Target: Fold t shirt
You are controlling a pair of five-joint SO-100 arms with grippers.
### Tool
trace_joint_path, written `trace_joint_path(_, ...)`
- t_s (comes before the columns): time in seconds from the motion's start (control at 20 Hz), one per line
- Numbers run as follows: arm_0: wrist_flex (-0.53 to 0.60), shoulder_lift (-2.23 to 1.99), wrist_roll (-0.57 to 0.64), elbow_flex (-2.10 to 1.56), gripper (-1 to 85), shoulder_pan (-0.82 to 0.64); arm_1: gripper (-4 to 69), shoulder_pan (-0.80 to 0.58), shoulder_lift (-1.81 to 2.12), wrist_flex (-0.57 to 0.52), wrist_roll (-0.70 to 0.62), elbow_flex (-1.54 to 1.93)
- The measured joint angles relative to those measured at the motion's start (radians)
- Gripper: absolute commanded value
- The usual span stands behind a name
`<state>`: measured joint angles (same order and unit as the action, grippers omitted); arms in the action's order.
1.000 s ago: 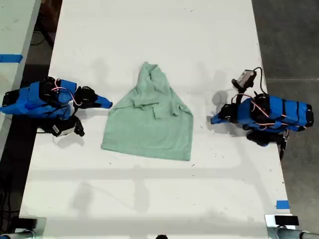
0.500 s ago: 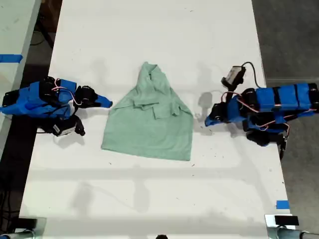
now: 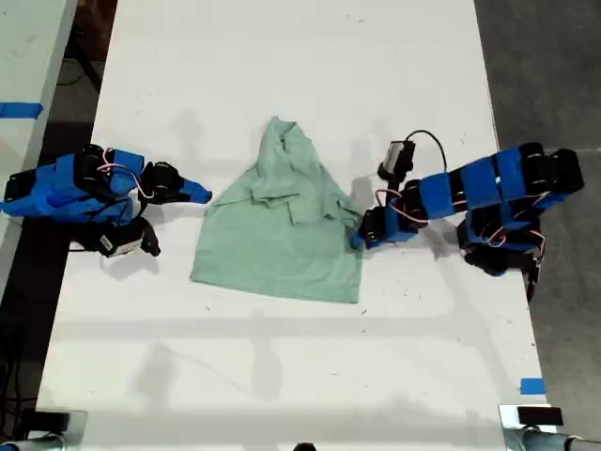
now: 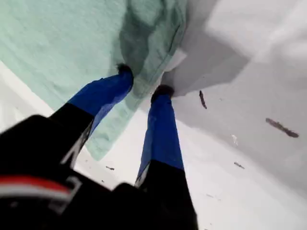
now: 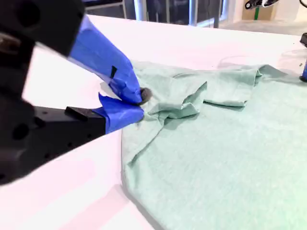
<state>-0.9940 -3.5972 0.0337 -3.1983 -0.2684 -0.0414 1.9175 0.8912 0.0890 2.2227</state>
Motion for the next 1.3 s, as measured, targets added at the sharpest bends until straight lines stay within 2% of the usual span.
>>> trace_joint_path(0.15, 0.0, 0.0, 0.0, 0.0, -0.1, 0.0, 11.9, -0.017, -0.081, -0.04, -0.029, -0.029)
trace_joint_path(0.25, 0.0, 0.0, 0.0, 0.0, -0.1, 0.0, -0.8, -0.018, -0.123, -0.041, -0.051, -0.058)
trace_joint_path(0.35, 0.0, 0.0, 0.0, 0.0, -0.1, 0.0, -0.7, -0.018, -0.15, -0.02, -0.055, -0.092)
trace_joint_path(0.65, 0.0, 0.0, 0.0, 0.0, -0.1, 0.0, -0.8, -0.02, -0.034, 0.29, 0.025, -0.087)
trace_joint_path(0.85, 0.0, 0.0, 0.0, 0.0, -0.1, 0.0, -0.8, -0.017, 0.129, 0.4, 0.011, -0.133)
trace_joint_path(1.05, 0.0, 0.0, 0.0, 0.0, -0.1, 0.0, -0.8, 0.035, -0.009, 0.41, -0.083, -0.43)
trace_joint_path(1.3, -0.002, 0.0, 0.0, 0.0, -0.1, 0.0, -0.8, 0.055, -0.448, 0.41, -0.186, -0.902)
